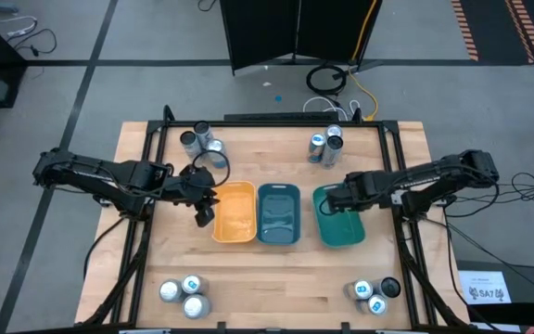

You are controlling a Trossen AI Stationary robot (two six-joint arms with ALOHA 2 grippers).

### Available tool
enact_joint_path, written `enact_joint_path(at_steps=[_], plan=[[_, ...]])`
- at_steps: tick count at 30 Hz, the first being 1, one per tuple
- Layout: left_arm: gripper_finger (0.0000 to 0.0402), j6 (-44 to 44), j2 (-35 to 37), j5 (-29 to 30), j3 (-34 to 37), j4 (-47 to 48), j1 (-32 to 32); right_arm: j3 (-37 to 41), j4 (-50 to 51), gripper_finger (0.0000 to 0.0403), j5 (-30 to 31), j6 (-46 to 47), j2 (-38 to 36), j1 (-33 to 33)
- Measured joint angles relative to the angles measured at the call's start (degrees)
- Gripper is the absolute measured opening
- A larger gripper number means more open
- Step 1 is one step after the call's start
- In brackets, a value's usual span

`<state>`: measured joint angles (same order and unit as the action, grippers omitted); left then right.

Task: Sort soda cans
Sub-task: Move the green bin to the right side of the blue bin, then put the blue-white soda can into the yellow bin

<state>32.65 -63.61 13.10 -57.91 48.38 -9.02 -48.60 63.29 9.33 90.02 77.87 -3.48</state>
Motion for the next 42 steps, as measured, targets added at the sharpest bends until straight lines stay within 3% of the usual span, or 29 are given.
enact_joint_path(at_steps=[25, 36, 42], plan=[[0.0122, 2.5, 0.0, 0.0, 0.0, 0.4, 0.0, 0.0, -5.9, 0.0004, -0.4, 6.8, 0.0, 1.5], [0.0122, 2.5, 0.0, 0.1, 0.0, 2.3, 0.0, -1.6, -6.5, 0.0066, -0.4, 3.8, -0.6, 1.5], [0.0122, 2.5, 0.0, 0.1, 0.0, 2.3, 0.0, -6.4, 3.5, 0.0101, -0.8, 3.8, -3.0, 1.5]])
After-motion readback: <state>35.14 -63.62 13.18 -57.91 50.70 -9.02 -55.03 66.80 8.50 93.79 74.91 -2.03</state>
